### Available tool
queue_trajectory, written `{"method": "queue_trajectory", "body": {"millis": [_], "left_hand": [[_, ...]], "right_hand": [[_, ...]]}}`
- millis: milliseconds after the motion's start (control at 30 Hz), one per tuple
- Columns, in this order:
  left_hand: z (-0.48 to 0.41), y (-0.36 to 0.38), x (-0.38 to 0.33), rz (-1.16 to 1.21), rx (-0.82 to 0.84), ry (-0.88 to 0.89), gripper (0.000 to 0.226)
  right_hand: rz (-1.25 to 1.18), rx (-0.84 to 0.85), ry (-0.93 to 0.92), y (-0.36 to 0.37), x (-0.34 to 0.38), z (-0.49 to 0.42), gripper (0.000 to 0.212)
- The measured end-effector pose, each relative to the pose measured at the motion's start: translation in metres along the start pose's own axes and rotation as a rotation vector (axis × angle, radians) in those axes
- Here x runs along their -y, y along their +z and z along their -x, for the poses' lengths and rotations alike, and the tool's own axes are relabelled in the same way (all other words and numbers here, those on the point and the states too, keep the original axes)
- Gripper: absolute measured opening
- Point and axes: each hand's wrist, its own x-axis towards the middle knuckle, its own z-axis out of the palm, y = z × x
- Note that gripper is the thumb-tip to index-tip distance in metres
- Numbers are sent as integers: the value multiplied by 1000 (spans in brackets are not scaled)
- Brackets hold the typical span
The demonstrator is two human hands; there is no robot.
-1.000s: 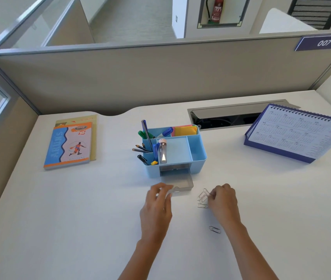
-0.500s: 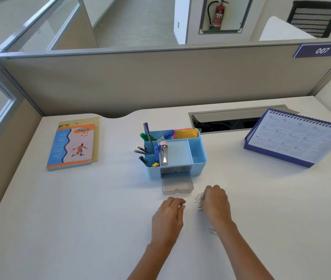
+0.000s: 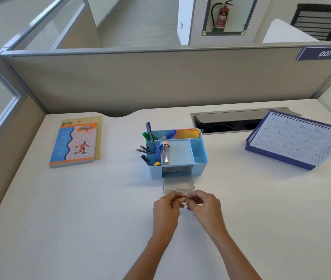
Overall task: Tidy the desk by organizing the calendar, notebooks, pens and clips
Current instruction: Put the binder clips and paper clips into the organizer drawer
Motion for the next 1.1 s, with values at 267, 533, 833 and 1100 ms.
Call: {"method": "queue_trajectory", "body": {"millis": [267,533,833,1100], "left_hand": [[-31,-23,-16,-476,-337,192,18],[-40,-21,-4,-614,-244,173,25],[-10,-18,0,-291,-24,194,15],[-27,-15,-24,-185,-75,115,15]], "right_hand": [[637,161,-234,-5,-29,-12,33],[717,223,-250,-1,-24,-21,23],[-158,132,-9,-9,9,-19,5],[-318,88,-10,-14,17,-28,8]]}}
